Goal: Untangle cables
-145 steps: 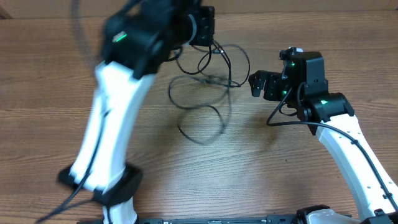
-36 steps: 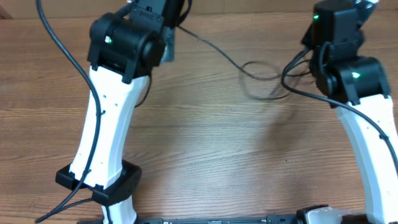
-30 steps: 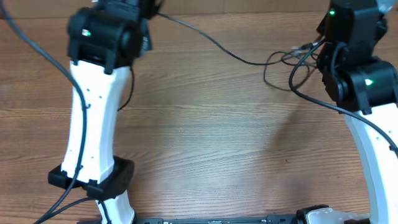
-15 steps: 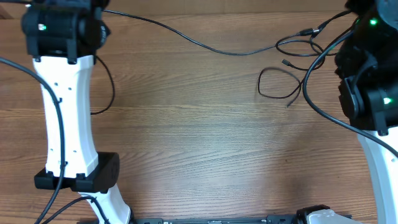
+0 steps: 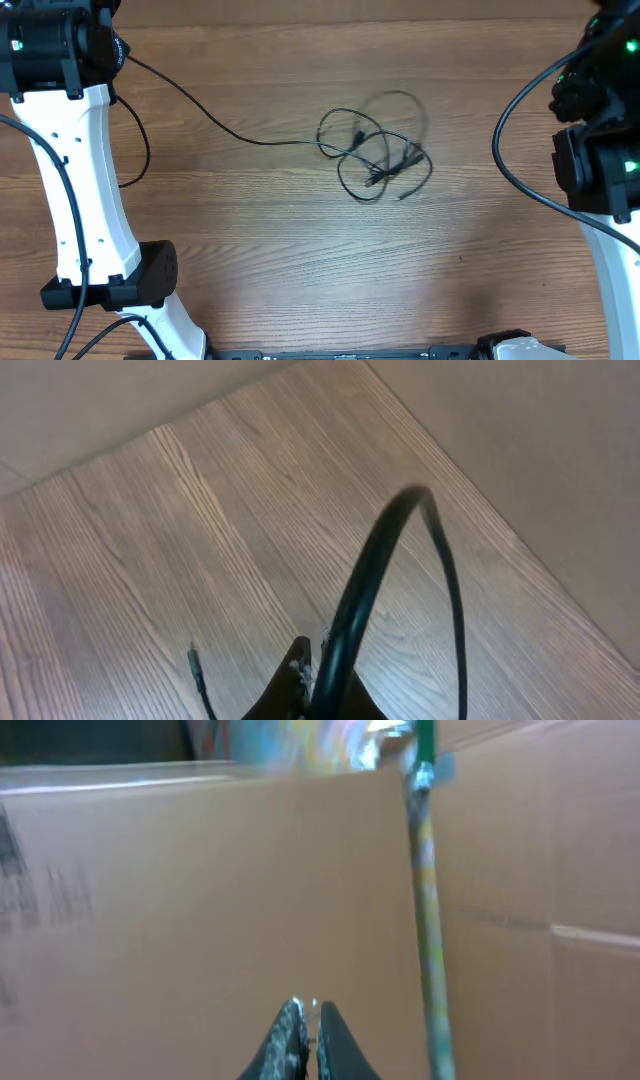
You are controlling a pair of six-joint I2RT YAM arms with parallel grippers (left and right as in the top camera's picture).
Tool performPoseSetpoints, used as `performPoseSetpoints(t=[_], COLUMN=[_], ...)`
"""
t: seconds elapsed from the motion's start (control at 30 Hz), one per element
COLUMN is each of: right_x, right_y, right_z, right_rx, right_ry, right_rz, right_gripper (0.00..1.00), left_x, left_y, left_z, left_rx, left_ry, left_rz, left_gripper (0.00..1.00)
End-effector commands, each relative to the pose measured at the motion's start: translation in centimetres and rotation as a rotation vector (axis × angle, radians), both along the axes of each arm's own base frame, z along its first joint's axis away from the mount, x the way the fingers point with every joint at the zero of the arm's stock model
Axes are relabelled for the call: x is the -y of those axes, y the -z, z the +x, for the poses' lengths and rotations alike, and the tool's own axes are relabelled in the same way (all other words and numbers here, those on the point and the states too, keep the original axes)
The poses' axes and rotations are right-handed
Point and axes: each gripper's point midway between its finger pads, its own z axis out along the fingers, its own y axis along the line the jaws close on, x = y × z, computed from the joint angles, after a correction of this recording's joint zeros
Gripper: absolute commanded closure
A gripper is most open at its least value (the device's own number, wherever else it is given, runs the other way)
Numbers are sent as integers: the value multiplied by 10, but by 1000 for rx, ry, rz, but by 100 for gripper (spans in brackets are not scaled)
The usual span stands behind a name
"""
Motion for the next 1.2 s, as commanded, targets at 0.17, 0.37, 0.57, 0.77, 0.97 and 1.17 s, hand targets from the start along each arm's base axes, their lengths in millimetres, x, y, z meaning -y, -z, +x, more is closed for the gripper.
performPoseSetpoints(t=[0.17,0.37,0.57,0.77,0.97,1.17], right_x=[-52,-112,-128,-127,-127,-126], right_y=[111,186,228,238,240,242], right_z=[14,11,8,6,4,2], right_rx=[-479,-759,-917,-941,-938,-951], right_ry=[-341,-686,-764,-726,-704,-698], right_rz=[7,98,155,259,319,329], right_gripper=[47,20,11,10,7,7], left_x=[36,84,139,198,245,290], left_y=[8,16,16,43,103,170], left_z=[11,20,32,47,67,81], left_rx=[-14,-63,-61,-132,-268,-392], left_ry=[184,481,786,1104,1301,1457], left_rz=[-120,-210,-237,-243,-261,-257], left_gripper=[96,55,41,36,34,27])
